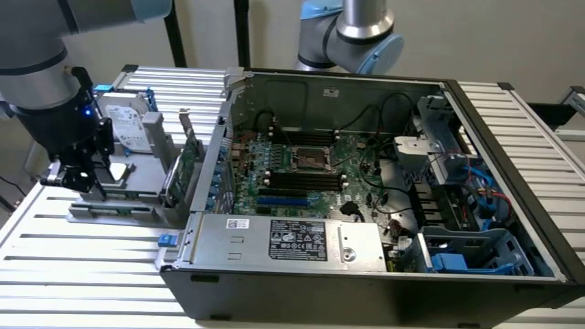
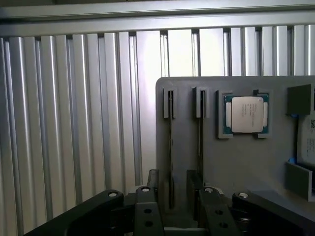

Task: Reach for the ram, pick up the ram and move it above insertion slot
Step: 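Pick up the ram and move it above insertion slot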

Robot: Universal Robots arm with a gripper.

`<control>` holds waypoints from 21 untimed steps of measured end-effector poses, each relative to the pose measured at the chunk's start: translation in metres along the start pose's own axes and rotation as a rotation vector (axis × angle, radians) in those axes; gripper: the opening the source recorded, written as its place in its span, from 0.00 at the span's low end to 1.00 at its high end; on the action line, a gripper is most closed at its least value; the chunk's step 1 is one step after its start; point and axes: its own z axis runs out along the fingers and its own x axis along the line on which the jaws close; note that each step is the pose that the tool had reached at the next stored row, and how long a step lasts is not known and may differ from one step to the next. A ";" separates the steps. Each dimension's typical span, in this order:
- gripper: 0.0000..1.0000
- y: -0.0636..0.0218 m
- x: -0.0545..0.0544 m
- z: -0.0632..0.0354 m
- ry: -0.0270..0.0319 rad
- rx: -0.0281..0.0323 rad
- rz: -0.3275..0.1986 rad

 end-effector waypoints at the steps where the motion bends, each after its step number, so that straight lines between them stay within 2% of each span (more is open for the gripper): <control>1: 0.36 0.0000 0.000 0.0018 0.0001 -0.0001 -0.002; 15: 0.36 0.0036 0.001 0.0275 0.0011 0.0019 -0.031; 21: 0.36 0.0052 0.001 0.0382 0.0017 0.0115 -0.054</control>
